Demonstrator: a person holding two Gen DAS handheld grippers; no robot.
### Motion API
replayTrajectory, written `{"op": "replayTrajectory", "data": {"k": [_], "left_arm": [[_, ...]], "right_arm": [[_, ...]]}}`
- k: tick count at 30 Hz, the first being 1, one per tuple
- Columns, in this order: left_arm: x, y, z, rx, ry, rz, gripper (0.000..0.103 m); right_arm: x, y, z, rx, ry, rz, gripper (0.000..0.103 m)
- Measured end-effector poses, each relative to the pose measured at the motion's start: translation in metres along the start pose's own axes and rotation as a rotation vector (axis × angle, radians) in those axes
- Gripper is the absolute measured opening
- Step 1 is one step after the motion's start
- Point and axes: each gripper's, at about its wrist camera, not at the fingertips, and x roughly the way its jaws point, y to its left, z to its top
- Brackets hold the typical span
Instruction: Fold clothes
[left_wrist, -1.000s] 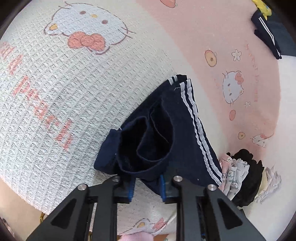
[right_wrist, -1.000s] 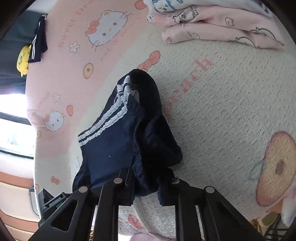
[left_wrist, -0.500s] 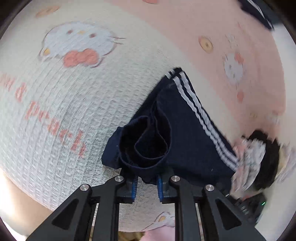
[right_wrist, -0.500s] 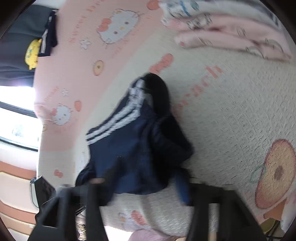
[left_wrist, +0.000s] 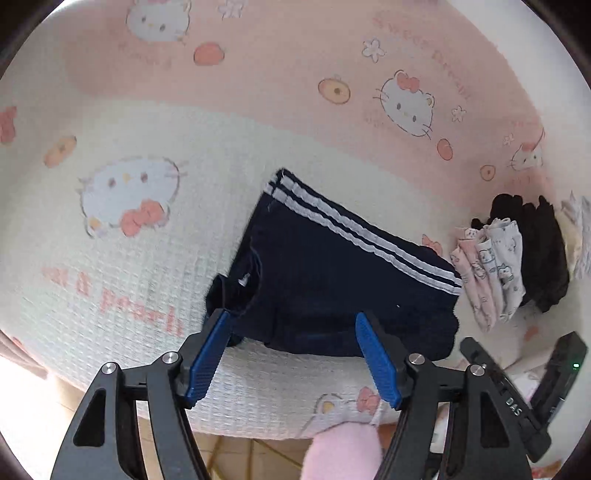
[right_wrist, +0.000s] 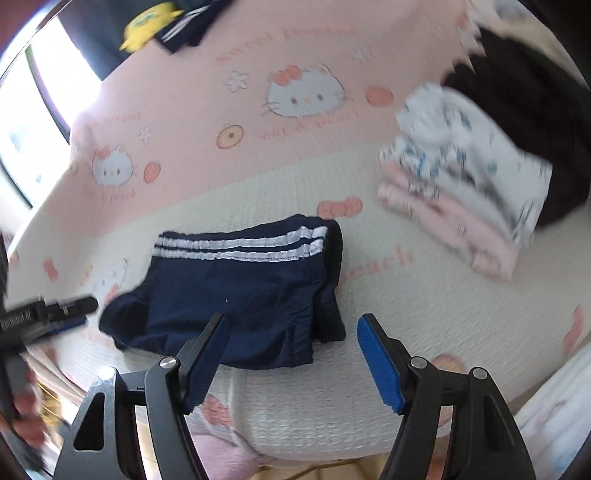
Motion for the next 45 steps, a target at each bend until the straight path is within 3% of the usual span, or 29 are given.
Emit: {"op": "replayTrajectory", "data": {"k": [6, 11, 14, 17, 20, 24, 30, 34, 38, 42, 45], "left_arm": [[0.002, -0.018, 0.004, 0.155, 0.016, 0.103, 0.068], [0.002, -0.030, -0.004, 0.343, -0.005, 0.266, 0.068], [0.001, -0.044, -0.016, 0.557, -0.047, 0.377, 0.068], [0.006, -0.061, -0.040, 0.835, -0.113, 0.555, 0.068], [0.010, -0.069, -0.064, 1.060, -0.212, 0.681, 0.068], [0.023, -0.071, -0.082, 1.231, -0.249, 0.759, 0.068], [0.037, -0.075, -0.085, 1.319, -0.273, 0.822, 0.068], [0.044, -0.077, -0.095, 1.451, -0.335, 0.877, 0.068], [0.051, -0.073, -0.107, 1.562, -0.360, 0.912, 0.068], [0.056, -0.067, -0.116, 1.642, -0.362, 0.944, 0.068], [0.058, -0.065, -0.120, 1.688, -0.371, 0.969, 0.069]], "right_arm": [[0.001, 0.017, -0.006, -0.150, 0.008, -0.075, 0.071], [-0.002, 0.039, -0.010, -0.331, -0.037, -0.165, 0.071], [-0.004, 0.049, -0.012, -0.425, -0.059, -0.199, 0.071], [-0.005, 0.057, -0.015, -0.494, -0.066, -0.220, 0.071], [0.000, 0.056, -0.014, -0.482, -0.029, -0.233, 0.071], [0.005, 0.055, -0.013, -0.510, 0.001, -0.249, 0.071], [0.009, 0.052, -0.010, -0.551, 0.022, -0.270, 0.071], [0.019, 0.067, -0.024, -0.768, -0.006, -0.438, 0.071], [0.034, 0.088, -0.053, -1.109, -0.033, -0.575, 0.071], [0.035, 0.094, -0.065, -1.283, -0.032, -0.573, 0.071], [0.028, 0.093, -0.059, -1.294, -0.019, -0.531, 0.071]]}}
